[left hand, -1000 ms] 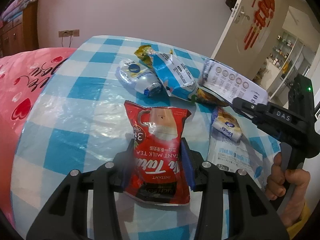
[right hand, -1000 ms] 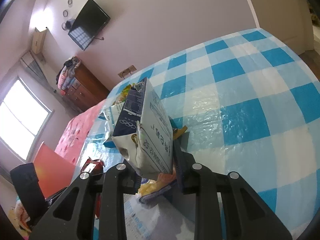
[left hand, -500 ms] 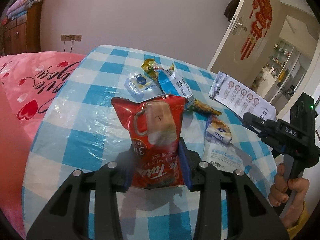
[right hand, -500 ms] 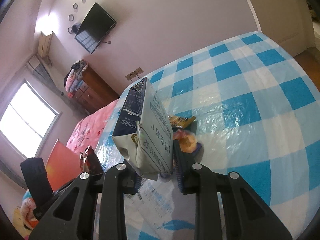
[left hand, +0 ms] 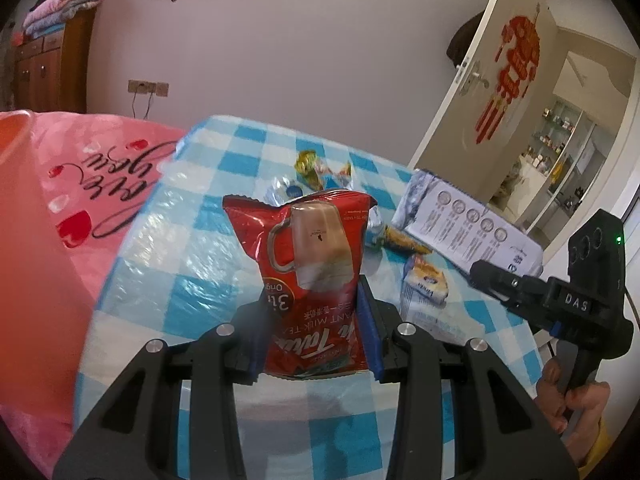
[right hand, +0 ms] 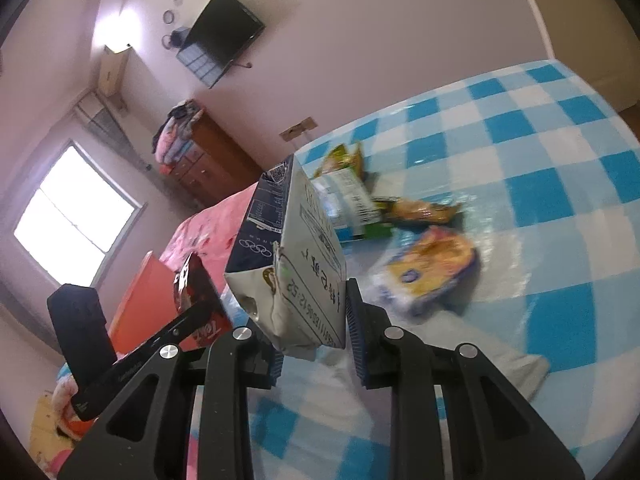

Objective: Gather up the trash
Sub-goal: 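Carry the red sachet and white carton to the orange bucket and release both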

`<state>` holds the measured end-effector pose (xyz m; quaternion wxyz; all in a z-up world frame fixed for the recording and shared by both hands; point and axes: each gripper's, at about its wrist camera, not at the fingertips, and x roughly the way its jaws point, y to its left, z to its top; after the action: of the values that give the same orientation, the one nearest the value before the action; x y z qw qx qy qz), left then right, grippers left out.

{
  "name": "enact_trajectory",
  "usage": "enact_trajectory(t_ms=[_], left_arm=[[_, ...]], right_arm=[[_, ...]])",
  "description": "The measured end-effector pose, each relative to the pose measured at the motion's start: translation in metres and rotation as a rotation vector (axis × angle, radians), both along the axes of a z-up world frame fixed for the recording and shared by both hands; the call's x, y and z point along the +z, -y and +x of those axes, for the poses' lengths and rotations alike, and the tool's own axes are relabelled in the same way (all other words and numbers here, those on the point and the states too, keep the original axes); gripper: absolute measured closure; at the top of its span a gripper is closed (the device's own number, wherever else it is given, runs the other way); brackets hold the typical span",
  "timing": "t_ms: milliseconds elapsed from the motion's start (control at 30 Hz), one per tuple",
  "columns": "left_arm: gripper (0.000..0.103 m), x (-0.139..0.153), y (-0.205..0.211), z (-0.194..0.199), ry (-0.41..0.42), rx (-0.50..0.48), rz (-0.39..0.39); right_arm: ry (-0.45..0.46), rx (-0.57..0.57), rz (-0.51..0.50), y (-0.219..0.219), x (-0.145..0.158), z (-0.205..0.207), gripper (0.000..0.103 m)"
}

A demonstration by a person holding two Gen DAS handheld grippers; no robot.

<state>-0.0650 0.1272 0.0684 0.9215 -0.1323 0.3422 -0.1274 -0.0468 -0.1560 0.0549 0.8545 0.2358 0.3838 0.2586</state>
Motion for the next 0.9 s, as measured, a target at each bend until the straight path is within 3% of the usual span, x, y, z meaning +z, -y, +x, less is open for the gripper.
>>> enact_trajectory(t_ms=[433, 733, 900], left_arm=[[0.063, 0.050, -0.054, -0.030, 0.121, 0.100, -0.021], [0.063, 0.080, -0.121, -0.061, 0.189, 0.264, -0.008], [0.063, 0.087, -0.156, -0.076, 0.204, 0.321, -0.061]], right_arm=[[0.051, 0.186, 0.022, -0.082, 0.048, -0.003, 0.075], [0.084, 0.332, 0.011, -0.155, 0.077, -0.002, 0.075], [0.105, 0.423, -0.006, -0.204, 0.092, -0.003, 0.075]])
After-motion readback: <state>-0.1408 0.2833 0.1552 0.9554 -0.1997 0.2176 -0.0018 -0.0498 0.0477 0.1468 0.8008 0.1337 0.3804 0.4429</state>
